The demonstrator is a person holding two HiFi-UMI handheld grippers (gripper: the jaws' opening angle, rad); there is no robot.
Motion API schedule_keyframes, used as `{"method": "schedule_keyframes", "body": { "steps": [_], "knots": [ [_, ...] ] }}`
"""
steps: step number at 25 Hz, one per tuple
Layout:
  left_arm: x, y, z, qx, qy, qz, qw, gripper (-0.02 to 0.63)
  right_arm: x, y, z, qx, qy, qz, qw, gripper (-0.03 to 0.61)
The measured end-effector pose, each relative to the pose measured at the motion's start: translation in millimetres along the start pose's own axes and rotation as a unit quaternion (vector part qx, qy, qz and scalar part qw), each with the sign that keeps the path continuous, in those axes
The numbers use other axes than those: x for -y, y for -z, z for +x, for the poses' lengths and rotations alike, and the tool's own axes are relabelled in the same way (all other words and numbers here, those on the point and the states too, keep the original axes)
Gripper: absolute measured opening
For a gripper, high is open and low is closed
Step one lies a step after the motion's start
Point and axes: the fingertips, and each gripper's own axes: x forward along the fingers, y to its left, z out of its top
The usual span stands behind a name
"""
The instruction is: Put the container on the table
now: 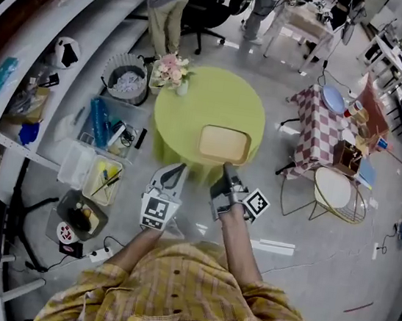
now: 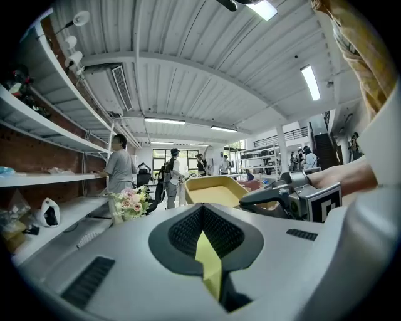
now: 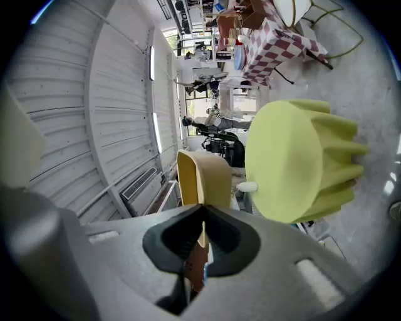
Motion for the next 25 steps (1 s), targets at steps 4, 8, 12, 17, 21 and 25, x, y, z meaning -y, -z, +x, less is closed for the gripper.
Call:
{"method": "schedule_keyframes", "body": {
  "steps": [4, 8, 12, 17, 21, 25],
  "knots": [
    [-16.6, 5.0, 5.0, 0.001, 0.016, -0.002, 0.9999, 0.006, 6.8, 5.5, 11.4, 0.012, 0.009, -0.004, 1.000, 0.011],
    [-25.2, 9.0, 14.6, 0.002, 0.031, -0.005, 0.9995, 0.006, 9.5, 3.9, 18.0, 0.029, 0.014, -0.003, 0.999, 0.011],
    [-28.2, 13.7, 16.6, 0.004, 0.045, -0.014, 0.9989, 0.006, 12.7, 6.6, 21.0, 0.039, 0.018, -0.008, 0.999, 0.011],
    [-32.2, 16.5, 18.9, 0.002, 0.056, -0.021, 0.9982, 0.006, 11.0, 13.9, 26.0, 0.044, 0.021, -0.005, 0.999, 0.011],
    [-31.5, 18.3, 22.8, 0.002, 0.058, -0.029, 0.9979, 0.006, 13.1, 13.9, 27.3, 0.045, 0.025, -0.002, 0.999, 0.011],
    [-29.1, 19.8, 29.5, 0.005, 0.064, -0.023, 0.9977, 0.006, 14.8, 10.2, 33.5, 0.044, 0.026, -0.002, 0.999, 0.011]
  ]
}}
